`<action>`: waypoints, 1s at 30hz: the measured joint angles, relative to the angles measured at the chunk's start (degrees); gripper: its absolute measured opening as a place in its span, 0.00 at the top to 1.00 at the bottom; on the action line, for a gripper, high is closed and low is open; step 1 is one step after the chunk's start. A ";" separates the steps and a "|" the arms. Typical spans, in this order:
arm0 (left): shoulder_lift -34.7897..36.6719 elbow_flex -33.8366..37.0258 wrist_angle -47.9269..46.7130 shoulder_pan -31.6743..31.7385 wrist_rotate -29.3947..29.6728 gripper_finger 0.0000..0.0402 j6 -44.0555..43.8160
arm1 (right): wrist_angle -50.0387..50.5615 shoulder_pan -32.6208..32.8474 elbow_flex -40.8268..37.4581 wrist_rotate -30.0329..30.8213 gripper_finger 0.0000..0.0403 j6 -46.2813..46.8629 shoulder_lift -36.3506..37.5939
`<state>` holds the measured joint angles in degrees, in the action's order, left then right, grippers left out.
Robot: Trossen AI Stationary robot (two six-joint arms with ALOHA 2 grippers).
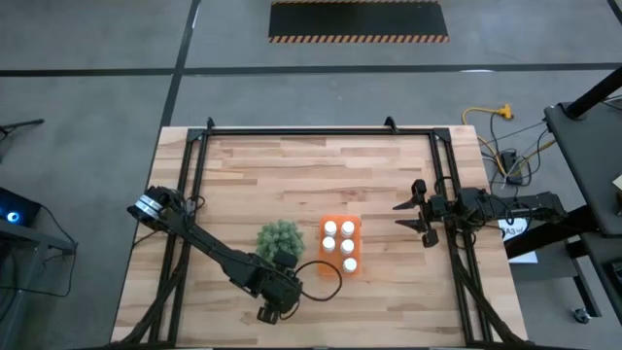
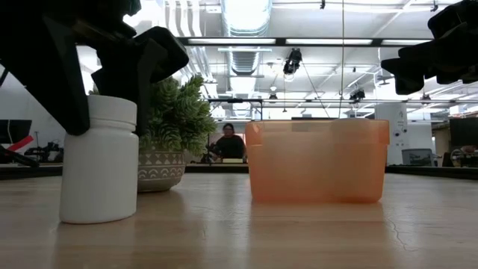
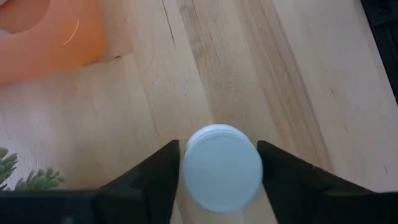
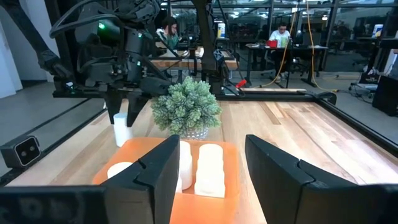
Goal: Pick and place pill bottles into a basket
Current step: Put the white medicine bottle into the orange bin
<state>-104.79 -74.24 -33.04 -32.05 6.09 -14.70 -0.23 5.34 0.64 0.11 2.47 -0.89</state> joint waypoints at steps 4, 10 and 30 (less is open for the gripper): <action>0.00 -0.02 0.07 0.00 -0.02 0.64 0.00 | 0.00 0.00 0.00 -0.02 0.57 -0.06 -0.01; 0.67 -0.04 0.04 0.02 -0.04 0.65 0.02 | 0.00 0.00 0.00 0.00 0.57 0.07 0.01; 6.43 -1.36 11.94 0.68 7.07 0.65 11.53 | 0.00 0.00 0.00 0.00 0.58 0.03 0.01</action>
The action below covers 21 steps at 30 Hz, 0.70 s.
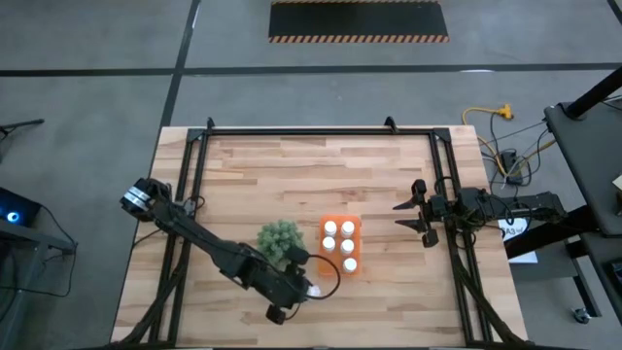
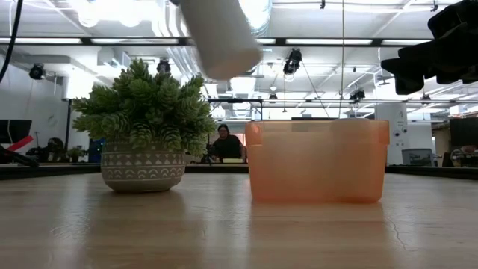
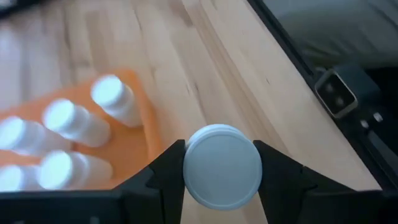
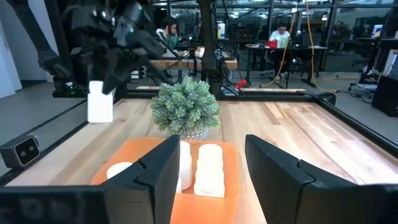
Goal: Pick and place pill bottles into a basket
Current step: Put the white medicine bottle into the orange bin
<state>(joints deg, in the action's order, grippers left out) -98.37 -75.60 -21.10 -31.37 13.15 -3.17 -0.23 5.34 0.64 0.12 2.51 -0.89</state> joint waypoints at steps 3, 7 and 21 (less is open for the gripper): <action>0.00 -0.37 2.01 0.50 2.42 0.65 0.66 | 0.00 0.00 0.00 -0.02 0.57 0.04 0.00; -0.02 -0.32 3.27 1.39 5.49 0.65 0.56 | -0.01 0.00 0.00 0.00 0.57 -0.01 0.00; -0.07 -1.04 4.01 5.15 6.81 0.65 -4.04 | 0.00 0.00 0.00 -0.01 0.58 0.00 0.00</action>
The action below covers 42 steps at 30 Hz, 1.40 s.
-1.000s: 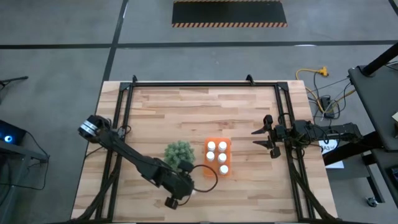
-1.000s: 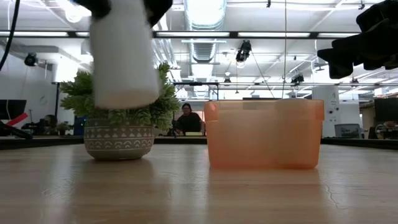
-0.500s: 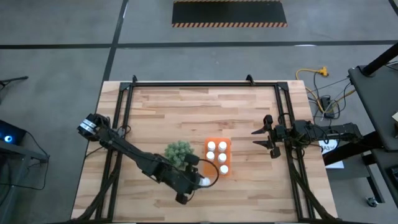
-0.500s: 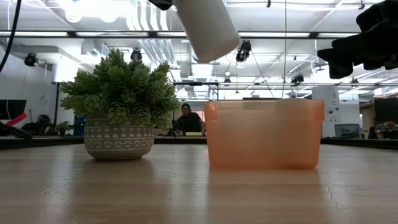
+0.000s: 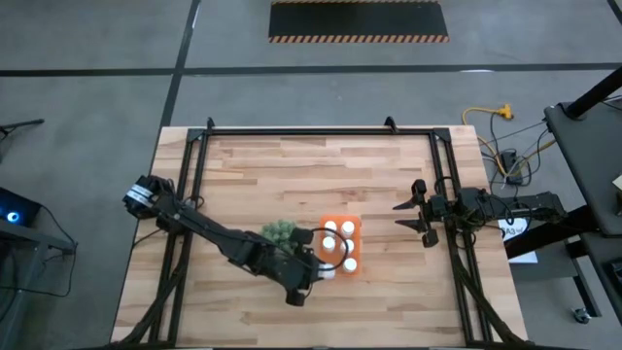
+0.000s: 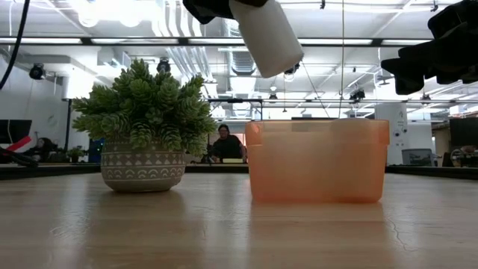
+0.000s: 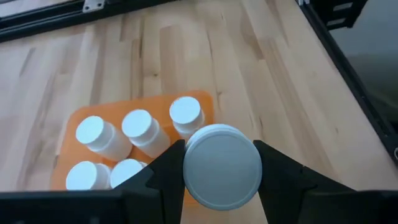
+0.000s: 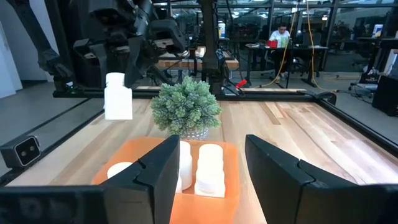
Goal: Pick and place pill bottles into a basket
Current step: Put the white medicine bottle into the orange bin
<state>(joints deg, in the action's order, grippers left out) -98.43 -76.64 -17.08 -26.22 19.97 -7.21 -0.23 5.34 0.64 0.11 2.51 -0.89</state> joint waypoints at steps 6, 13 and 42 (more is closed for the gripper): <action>0.00 -0.37 -0.39 2.03 -3.28 0.65 -1.26 | 0.00 0.00 0.00 0.01 0.57 0.04 0.00; 0.00 -0.44 -2.70 3.88 -4.96 0.65 -2.29 | 0.00 0.00 0.00 0.01 0.58 -0.09 0.00; -7.20 -11.22 -14.27 8.25 -10.44 0.65 -1.43 | -0.02 0.00 0.00 -0.04 0.57 -0.11 -0.09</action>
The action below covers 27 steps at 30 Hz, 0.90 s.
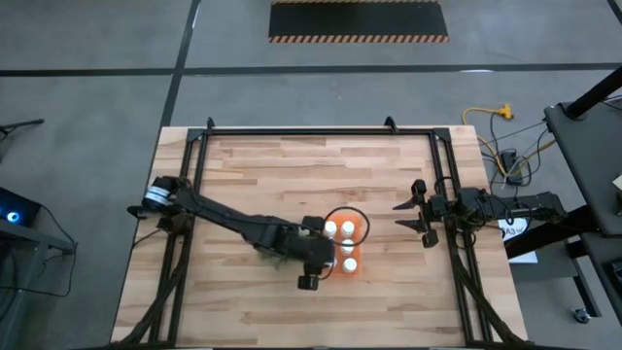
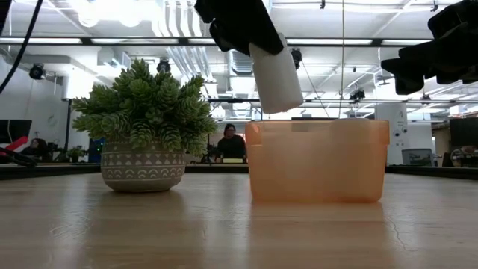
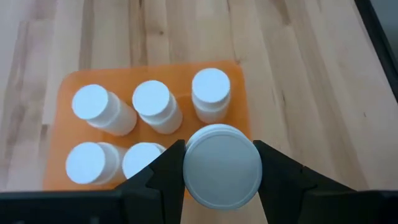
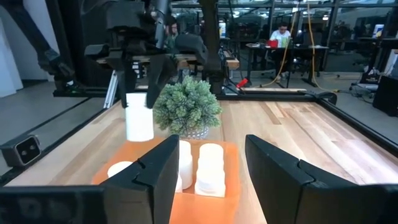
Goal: Pick and place pill bottles into a basket
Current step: Put the white medicine bottle into the orange bin
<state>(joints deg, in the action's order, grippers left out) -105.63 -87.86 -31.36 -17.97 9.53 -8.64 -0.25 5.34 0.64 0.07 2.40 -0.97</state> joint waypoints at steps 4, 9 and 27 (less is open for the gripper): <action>-0.53 -0.64 -0.71 0.38 0.07 0.65 -0.16 | 0.05 0.00 0.00 0.04 0.58 0.04 -0.02; -2.30 -1.27 -1.42 0.54 -0.42 0.65 -1.06 | 0.03 0.00 0.00 0.05 0.57 0.09 -0.04; -8.67 -2.28 -1.74 1.54 -1.42 0.65 -1.58 | 0.00 0.00 0.00 0.02 0.58 0.16 -0.37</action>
<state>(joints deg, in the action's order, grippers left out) -114.30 -90.15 -33.09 -16.43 8.10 -10.22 -0.25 5.34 0.64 0.09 2.56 -1.34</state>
